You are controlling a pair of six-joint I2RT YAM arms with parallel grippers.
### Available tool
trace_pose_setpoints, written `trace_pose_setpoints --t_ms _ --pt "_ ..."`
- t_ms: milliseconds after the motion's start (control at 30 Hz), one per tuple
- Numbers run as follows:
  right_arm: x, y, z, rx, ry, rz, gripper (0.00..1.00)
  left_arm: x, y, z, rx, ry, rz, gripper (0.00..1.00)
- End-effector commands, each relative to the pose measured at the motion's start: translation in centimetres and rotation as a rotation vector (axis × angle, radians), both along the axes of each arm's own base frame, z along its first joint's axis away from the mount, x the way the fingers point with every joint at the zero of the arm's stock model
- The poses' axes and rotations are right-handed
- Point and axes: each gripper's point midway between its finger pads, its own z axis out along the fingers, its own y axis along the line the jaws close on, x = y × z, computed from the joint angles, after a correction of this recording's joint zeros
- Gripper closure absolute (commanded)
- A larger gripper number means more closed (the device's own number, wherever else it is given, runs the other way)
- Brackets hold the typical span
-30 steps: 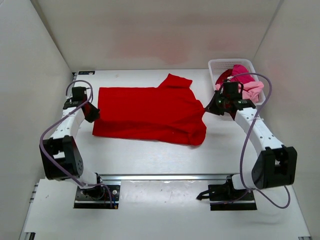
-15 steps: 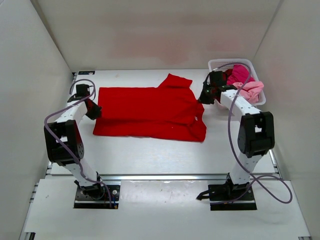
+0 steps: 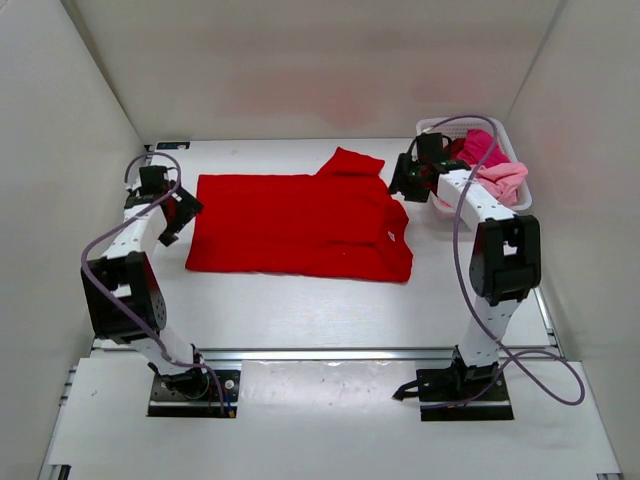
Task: Fold and stack the t-shirts
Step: Fold the flattened T-shirt at the center of the board.
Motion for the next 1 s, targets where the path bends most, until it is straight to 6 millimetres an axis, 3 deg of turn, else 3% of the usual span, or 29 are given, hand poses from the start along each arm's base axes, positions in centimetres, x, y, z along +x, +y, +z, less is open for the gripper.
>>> trace_pose_setpoints --t_ms 0,67,100,133,167,200,233,267,300,367,400,433,467,567,833,967 --pt "-1.0 -0.4 6.2 0.005 -0.131 0.008 0.50 0.2 -0.4 4.8 0.063 -0.127 -0.032 0.02" --pt "-3.8 0.2 5.6 0.001 -0.116 0.045 0.57 -1.3 -1.8 4.2 0.049 -0.121 -0.066 0.02" --pt "-5.7 0.0 5.1 -0.005 -0.101 0.048 0.70 -1.7 -2.0 5.3 0.061 -0.156 -0.069 0.08" --pt "-6.4 0.1 5.3 -0.001 -0.110 0.050 0.78 -3.2 -2.0 3.5 0.055 -0.112 -0.061 0.27" --pt "-8.7 0.2 4.7 -0.005 -0.100 0.063 0.94 -4.5 -2.1 2.9 0.048 -0.101 -0.053 0.40" --pt "-10.5 0.0 4.0 0.009 -0.089 0.060 1.00 -5.5 -2.4 2.2 0.053 -0.085 -0.057 0.69" --pt "-11.4 0.2 4.0 0.024 -0.095 0.069 1.00 -5.9 -2.5 1.8 0.057 -0.074 -0.062 0.86" --pt "-13.1 0.3 3.7 0.050 -0.097 0.083 0.99 -6.6 -2.8 1.5 0.066 -0.068 -0.071 0.88" --pt "-14.6 0.3 3.3 0.054 -0.101 0.092 1.00 -7.0 -2.7 0.9 0.069 -0.058 -0.073 0.88" --pt "-16.5 0.3 2.8 0.064 -0.099 0.111 0.96 -7.8 -2.8 -0.2 0.050 -0.031 -0.071 0.72" --pt "-17.5 0.2 2.0 0.068 -0.090 0.113 0.84 -8.5 -2.8 -1.0 0.035 -0.022 -0.061 0.65" --pt "-18.0 0.2 2.0 0.073 -0.100 0.111 0.77 -8.2 -3.0 -0.9 0.026 -0.042 -0.065 0.51" --pt "-19.0 0.2 0.2 0.087 -0.067 0.119 0.65 -8.8 -3.1 -1.7 0.022 -0.022 -0.066 0.37" --pt "-19.9 -0.2 -1.8 0.147 -0.035 0.099 0.55 -9.1 -2.8 -2.8 -0.008 -0.015 -0.039 0.22" --pt "-21.4 -0.2 -5.4 0.184 0.019 0.098 0.50 -8.3 -2.7 -4.2 -0.094 -0.040 0.002 0.24" --pt "-21.3 -0.1 -6.2 0.217 0.026 0.075 0.50 -8.2 -2.4 -4.7 -0.091 -0.029 0.012 0.33"
